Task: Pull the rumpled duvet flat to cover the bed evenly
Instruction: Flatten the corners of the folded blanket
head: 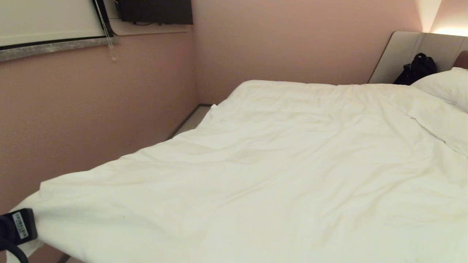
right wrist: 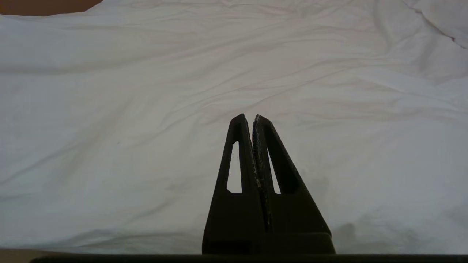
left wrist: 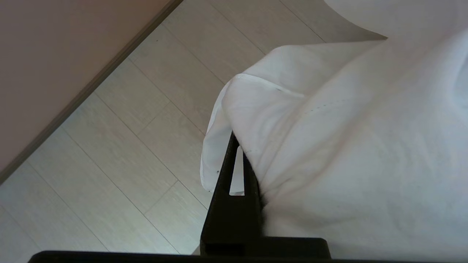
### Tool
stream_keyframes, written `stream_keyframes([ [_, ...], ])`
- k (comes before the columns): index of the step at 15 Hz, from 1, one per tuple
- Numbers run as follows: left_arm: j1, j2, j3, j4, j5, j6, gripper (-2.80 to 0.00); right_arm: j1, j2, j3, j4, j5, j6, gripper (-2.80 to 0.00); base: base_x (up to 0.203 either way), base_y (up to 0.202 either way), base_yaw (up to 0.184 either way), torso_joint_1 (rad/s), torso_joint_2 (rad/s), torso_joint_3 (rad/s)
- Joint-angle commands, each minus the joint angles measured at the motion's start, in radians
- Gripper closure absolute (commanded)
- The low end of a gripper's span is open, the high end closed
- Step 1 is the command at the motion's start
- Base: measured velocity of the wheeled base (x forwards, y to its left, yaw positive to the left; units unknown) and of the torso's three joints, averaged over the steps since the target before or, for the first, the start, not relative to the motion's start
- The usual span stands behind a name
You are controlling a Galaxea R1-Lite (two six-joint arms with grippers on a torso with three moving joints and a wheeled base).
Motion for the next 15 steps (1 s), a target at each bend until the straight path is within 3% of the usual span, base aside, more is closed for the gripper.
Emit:
stream_keyframes([
  [1, 0.024, -0.001, 0.001, 0.001, -0.002, -0.003, 0.0, 0.0, 0.001, 0.0, 0.0, 0.0, -0.001, 0.0, 0.0, 0.0, 0.0, 0.0, 0.0, 0.0],
  [15, 0.04, -0.025, 0.038, -0.001, -0.039, -0.005, 0.0, 0.0, 0.001, 0.0, 0.0, 0.0, -0.001, 0.0, 0.0, 0.0, 0.0, 0.0, 0.0, 0.0],
])
